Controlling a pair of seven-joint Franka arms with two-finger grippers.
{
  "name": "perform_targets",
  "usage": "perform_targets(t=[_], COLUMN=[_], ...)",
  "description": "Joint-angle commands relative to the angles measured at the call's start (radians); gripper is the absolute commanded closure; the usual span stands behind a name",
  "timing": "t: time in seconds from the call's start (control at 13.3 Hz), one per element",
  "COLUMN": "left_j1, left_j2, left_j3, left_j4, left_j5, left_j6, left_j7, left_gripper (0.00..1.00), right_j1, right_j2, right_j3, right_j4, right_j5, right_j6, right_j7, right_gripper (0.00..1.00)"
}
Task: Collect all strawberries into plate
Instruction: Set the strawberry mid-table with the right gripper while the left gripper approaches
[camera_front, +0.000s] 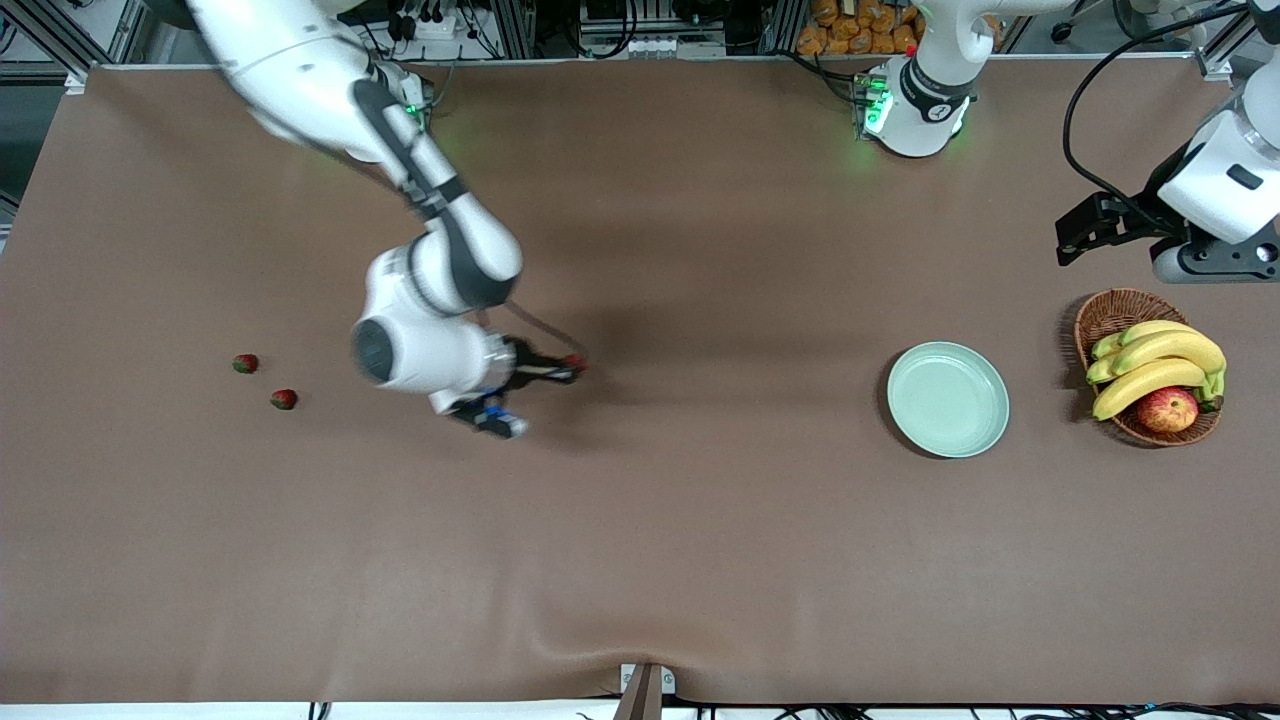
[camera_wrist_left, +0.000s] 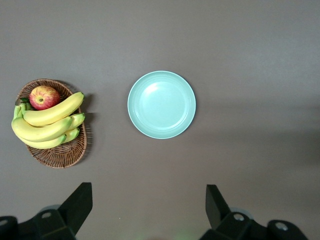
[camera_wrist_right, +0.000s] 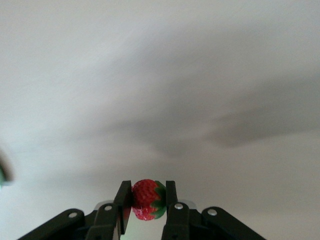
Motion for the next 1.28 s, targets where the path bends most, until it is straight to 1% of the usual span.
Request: perform_targets(t=[0.0,0.08,0.23,0.38,0.53,0.6,0.68,0.75,0.83,0.9,0.98,1.05,1.2], left_j1=[0.012,0.018,0.034,0.028,0.009,0.003,-0.003,-0.003,-0.003,-0.004,-0.004,-0.004,-0.018], left_j2=[-0.004,0.001,-0.005,0.001,0.025,0.051,0.085,0.122,0.156,0.185,0.206,0.228,0.274], left_j3=[0.0,0.0,0.0,-0.001,-0.015,-0.024,-0.043,-0.063,-0.083,-0.106,-0.136,-0.164,-0.225], left_j4=[0.002,-0.013,-0.096,-0.191,-0.306,-0.341,-0.361,-0.371,-0.378,-0.386,-0.397,-0.4,-0.398], left_j5=[0.01,0.01,0.005,0.002,0.002,0.002,0.002,0.002,0.002,0.002,0.002,0.002,0.002], left_j6=[0.001,0.015,0.094,0.195,0.345,0.402,0.447,0.485,0.519,0.561,0.585,0.61,0.654], left_j7=[-0.005,-0.005,-0.005,-0.005,-0.013,-0.016,-0.019,-0.025,-0.046,-0.088,-0.159,-0.257,-0.454], left_gripper=[0.0,0.0,0.0,0.0,0.0,0.0,0.0,0.0,0.0,0.0,0.0,0.0,0.0], right_j1=[0.165,0.223,0.306,0.352,0.366,0.368,0.372,0.377,0.377,0.362,0.327,0.293,0.22], right_j2=[0.111,0.156,0.231,0.286,0.323,0.335,0.34,0.339,0.331,0.314,0.296,0.261,0.187], right_j3=[-0.021,-0.035,-0.043,-0.055,-0.064,-0.07,-0.07,-0.07,-0.07,-0.07,-0.07,-0.07,-0.072], right_j4=[0.128,0.16,0.209,0.26,0.304,0.32,0.32,0.315,0.315,0.312,0.304,0.279,0.213], right_j5=[0.062,0.065,0.065,0.065,0.066,0.068,0.068,0.068,0.066,0.066,0.068,0.066,0.054], right_j6=[0.127,0.208,0.302,0.333,0.335,0.342,0.373,0.406,0.414,0.405,0.392,0.352,0.269], right_j7=[0.138,0.174,0.231,0.286,0.295,0.295,0.295,0.297,0.303,0.308,0.309,0.312,0.309], right_gripper=[1.0,1.0,1.0,1.0,1.0,1.0,0.72,0.3,0.15,0.06,0.02,0.0,0.0])
